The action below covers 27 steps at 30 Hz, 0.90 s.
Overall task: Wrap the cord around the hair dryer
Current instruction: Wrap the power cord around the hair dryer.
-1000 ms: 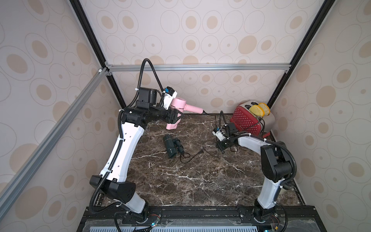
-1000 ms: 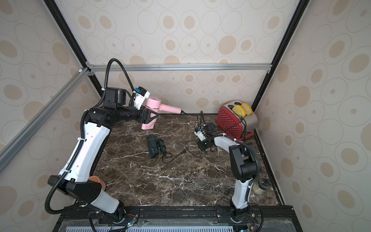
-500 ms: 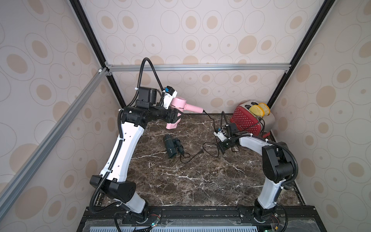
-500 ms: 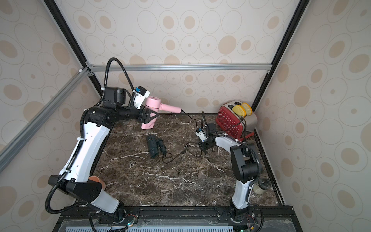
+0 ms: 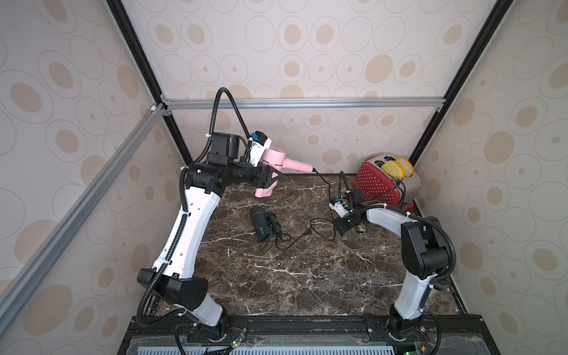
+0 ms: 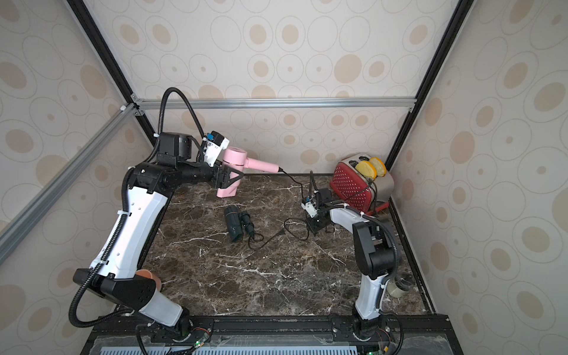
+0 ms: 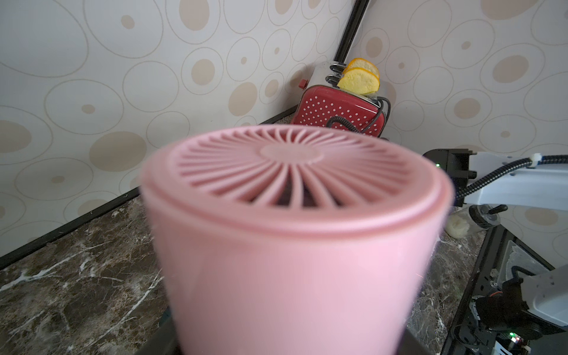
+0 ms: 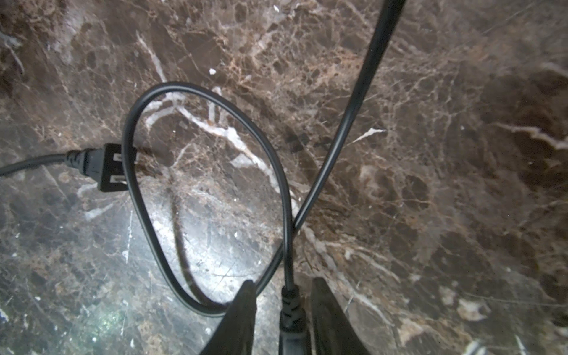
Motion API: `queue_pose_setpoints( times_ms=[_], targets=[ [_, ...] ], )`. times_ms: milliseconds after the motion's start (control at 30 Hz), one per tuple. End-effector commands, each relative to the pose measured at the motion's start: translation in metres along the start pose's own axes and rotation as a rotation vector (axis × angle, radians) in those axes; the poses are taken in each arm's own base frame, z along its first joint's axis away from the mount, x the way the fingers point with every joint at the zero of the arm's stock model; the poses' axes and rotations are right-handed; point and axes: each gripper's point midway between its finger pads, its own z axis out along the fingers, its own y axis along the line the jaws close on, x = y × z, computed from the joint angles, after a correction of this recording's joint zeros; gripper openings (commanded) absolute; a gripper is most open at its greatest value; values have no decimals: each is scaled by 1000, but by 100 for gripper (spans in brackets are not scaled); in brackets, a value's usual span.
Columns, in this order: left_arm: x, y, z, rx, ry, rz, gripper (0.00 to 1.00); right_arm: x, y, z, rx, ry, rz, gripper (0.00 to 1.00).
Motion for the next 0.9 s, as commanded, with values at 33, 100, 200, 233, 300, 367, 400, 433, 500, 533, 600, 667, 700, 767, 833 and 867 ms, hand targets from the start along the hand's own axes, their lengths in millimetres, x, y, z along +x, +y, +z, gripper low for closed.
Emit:
queue_pose_setpoints(
  times_ms=[33, 100, 200, 233, 300, 367, 400, 433, 500, 533, 600, 667, 700, 767, 833, 867],
  targets=[
    [-30, -14, -22, 26, -109, 59, 0, 0, -5, 9, 2, 50, -3, 34],
    [-30, -14, -23, 29, -113, 57, 0, -1, -3, 14, -23, 63, -3, 34],
    [-31, -15, -23, 32, -116, 55, 0, -1, -3, 19, -37, 83, 5, 31],
    [-32, -15, -23, 32, -118, 56, 0, -2, -3, 20, -36, 80, 6, 31],
    [-32, -15, -23, 32, -119, 57, 0, 0, -3, 20, -30, 81, 8, 29],
    [-32, -15, -23, 32, -119, 57, 0, 3, -3, 21, -39, 99, 15, 27],
    [-32, -14, -23, 32, -119, 58, 0, 3, -2, 21, -43, 104, 15, 26],
    [-32, -14, -23, 32, -119, 57, 0, 3, -2, 22, -45, 107, 15, 22],
    [-32, -15, -22, 35, -120, 59, 0, 3, -4, 23, -39, 112, 18, 11],
    [-33, -15, -21, 36, -120, 58, 0, 2, -4, 23, -40, 108, 17, 9],
    [-33, -15, -21, 37, -122, 59, 0, 3, -3, 23, -46, 114, 16, 3],
    [-33, -14, -21, 37, -120, 61, 0, 4, -2, 23, -48, 117, 18, 0],
    [-33, -14, -21, 36, -120, 60, 0, 5, -3, 23, -48, 117, 18, 0],
    [-33, -12, -21, 25, -118, 62, 0, 5, -2, 20, -49, 117, 21, 0],
    [-32, -9, -22, 4, -117, 65, 0, 4, -1, 11, -46, 110, 27, 0],
    [-32, -6, -23, -21, -118, 69, 0, 3, -2, 4, -40, 100, 31, 0]
  ],
)
